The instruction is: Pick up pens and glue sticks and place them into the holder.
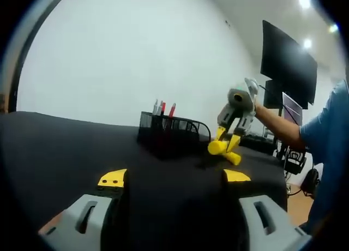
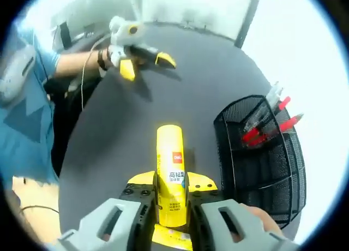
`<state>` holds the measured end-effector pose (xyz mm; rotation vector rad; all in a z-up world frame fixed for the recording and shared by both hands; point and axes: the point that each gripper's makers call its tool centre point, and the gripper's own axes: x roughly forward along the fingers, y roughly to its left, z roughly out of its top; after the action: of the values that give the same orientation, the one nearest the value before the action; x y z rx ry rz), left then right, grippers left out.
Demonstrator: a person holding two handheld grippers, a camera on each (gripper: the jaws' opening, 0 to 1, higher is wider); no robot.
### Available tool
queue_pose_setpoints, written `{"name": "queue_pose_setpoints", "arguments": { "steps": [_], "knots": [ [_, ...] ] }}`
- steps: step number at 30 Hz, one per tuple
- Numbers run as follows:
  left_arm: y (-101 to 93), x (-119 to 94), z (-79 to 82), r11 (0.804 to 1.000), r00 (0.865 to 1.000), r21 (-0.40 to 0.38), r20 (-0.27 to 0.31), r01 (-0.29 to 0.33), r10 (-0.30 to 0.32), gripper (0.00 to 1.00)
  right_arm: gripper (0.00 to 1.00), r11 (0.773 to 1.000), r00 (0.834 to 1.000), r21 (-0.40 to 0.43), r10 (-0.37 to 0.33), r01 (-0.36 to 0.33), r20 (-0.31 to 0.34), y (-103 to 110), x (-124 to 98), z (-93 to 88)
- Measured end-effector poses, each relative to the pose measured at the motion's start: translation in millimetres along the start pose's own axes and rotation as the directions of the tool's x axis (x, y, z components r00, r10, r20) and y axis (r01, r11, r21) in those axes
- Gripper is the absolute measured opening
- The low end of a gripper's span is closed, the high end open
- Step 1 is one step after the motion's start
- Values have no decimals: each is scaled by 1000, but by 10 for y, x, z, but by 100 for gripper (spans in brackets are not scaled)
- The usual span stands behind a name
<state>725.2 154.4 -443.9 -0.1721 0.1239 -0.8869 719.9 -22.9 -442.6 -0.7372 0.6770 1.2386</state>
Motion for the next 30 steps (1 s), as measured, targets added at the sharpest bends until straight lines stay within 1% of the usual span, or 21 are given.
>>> {"name": "queue_pose_setpoints", "arguments": {
  "steps": [3,7,9,12,16,21,23,24,26,29,30],
  "knots": [
    [6,-2,16,1000,1000,-19,9,-1,1,69,16,1000,999,18,-4,3,43,28,0,42],
    [6,-1,25,1000,1000,-31,15,2,-2,69,16,999,993,47,-8,2,118,51,3,134],
    [-6,0,23,999,1000,-33,15,4,-4,69,16,998,987,59,-12,3,159,58,0,190],
    [-14,1,21,999,1000,-33,16,10,-10,69,16,996,973,89,-16,-5,231,72,-22,281],
    [-19,-2,30,999,1000,-31,22,12,-12,69,16,993,945,118,-26,-13,327,124,-77,397],
    [-27,-2,33,1000,1000,-19,23,17,-16,69,16,985,889,170,-55,-26,455,183,-129,534],
    [-24,0,29,1000,1000,-12,20,17,-17,69,16,983,874,184,-75,-17,481,204,-130,563],
    [-19,-1,32,1000,1000,-11,20,17,-17,69,16,983,871,183,-76,-16,485,230,-128,566],
    [-16,-5,41,1000,1000,-10,24,19,-19,68,16,979,850,206,-99,-11,518,268,-133,622],
    [-20,-14,57,1000,999,-9,33,21,-21,68,16,976,831,219,-115,-9,544,321,-152,657],
    [-23,-14,57,1000,999,-8,33,23,-23,68,16,973,820,230,-122,-12,559,329,-164,669]
  ]
}}
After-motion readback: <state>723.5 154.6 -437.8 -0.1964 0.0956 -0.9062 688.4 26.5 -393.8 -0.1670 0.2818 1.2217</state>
